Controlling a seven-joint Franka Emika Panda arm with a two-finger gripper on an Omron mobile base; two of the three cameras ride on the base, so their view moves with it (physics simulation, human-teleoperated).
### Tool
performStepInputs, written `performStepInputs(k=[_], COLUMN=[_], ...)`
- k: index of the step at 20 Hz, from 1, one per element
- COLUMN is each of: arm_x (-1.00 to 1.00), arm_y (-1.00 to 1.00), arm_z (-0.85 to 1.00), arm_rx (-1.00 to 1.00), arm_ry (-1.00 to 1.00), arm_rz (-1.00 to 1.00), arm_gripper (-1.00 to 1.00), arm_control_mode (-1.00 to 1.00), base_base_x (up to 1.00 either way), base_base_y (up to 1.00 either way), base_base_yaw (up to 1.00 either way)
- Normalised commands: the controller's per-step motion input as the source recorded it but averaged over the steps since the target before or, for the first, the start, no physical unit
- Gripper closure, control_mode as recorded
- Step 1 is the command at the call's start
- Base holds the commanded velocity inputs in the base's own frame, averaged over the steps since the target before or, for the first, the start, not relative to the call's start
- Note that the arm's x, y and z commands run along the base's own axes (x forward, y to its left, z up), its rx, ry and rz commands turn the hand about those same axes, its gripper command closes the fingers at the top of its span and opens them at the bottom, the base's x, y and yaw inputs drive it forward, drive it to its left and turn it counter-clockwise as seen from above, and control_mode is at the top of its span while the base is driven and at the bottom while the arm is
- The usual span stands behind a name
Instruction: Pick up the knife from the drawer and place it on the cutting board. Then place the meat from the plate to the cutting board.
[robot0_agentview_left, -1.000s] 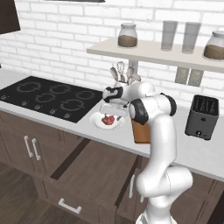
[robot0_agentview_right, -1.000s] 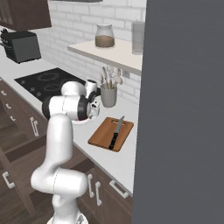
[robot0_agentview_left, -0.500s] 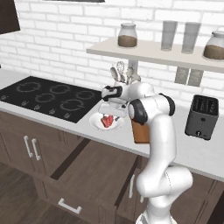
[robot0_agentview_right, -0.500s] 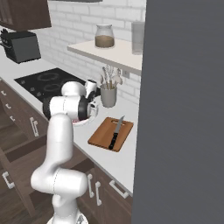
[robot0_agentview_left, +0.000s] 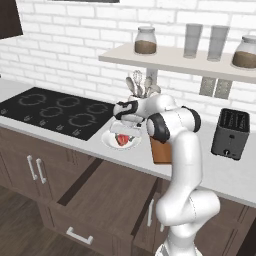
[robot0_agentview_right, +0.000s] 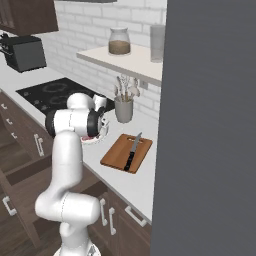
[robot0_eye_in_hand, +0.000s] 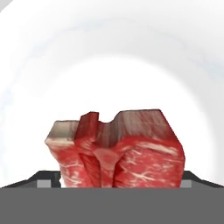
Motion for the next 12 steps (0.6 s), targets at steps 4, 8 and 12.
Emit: performStepInputs(k=[4, 8, 12], arm_x=[-0.01, -0.02, -0.4], arm_y=[0.03, 0.0, -0.19], arm_z=[-0.09, 0.0, 0.44], arm_rx=[0.0, 0.0, 0.0], arm_ry=[-0.01, -0.05, -0.11], arm_rz=[0.0, 0.0, 0.09], arm_gripper=[1.0, 1.0, 1.0], arm_control_mode=[-1.0, -1.0, -1.0], base_base_x=[0.0, 0.0, 0.0], base_base_y=[0.0, 0.0, 0.0], base_base_yaw=[0.0, 0.0, 0.0])
